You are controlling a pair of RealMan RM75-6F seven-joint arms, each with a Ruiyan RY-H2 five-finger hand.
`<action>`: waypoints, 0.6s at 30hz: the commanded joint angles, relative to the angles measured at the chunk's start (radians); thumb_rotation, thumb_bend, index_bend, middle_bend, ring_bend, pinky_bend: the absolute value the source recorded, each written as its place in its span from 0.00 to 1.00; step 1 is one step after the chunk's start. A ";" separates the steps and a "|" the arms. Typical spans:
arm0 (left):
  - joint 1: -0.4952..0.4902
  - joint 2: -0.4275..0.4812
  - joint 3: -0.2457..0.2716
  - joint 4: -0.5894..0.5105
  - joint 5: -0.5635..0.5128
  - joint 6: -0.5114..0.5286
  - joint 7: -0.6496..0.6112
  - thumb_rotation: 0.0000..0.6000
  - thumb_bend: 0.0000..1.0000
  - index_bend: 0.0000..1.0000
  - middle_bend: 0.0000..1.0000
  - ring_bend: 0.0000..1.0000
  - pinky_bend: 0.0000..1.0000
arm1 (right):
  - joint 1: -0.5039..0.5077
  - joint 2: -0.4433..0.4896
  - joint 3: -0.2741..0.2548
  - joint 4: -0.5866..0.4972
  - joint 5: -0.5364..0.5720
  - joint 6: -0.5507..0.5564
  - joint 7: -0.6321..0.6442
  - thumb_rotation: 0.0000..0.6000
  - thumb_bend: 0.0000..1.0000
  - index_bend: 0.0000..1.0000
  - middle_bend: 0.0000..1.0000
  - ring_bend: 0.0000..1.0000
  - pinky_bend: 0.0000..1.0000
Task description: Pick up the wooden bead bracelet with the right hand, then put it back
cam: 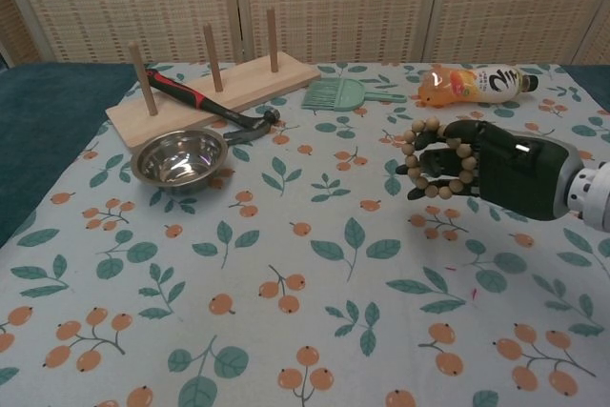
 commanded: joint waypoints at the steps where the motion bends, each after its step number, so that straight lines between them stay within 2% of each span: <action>1: 0.000 -0.001 0.000 0.001 0.000 -0.001 0.000 1.00 0.44 0.00 0.00 0.00 0.16 | 0.001 0.003 0.001 0.001 0.006 -0.005 -0.006 0.69 1.00 0.49 0.65 0.21 0.35; 6: -0.001 -0.002 0.000 0.001 0.000 -0.001 0.001 1.00 0.44 0.00 0.00 0.00 0.16 | 0.005 0.009 -0.001 0.005 0.015 -0.017 -0.014 0.77 1.00 0.43 0.62 0.19 0.34; 18: 0.000 -0.002 -0.001 0.001 0.001 0.002 0.000 1.00 0.44 0.00 0.00 0.00 0.16 | 0.020 0.026 -0.014 0.025 0.044 -0.053 -0.020 0.98 1.00 0.40 0.60 0.16 0.34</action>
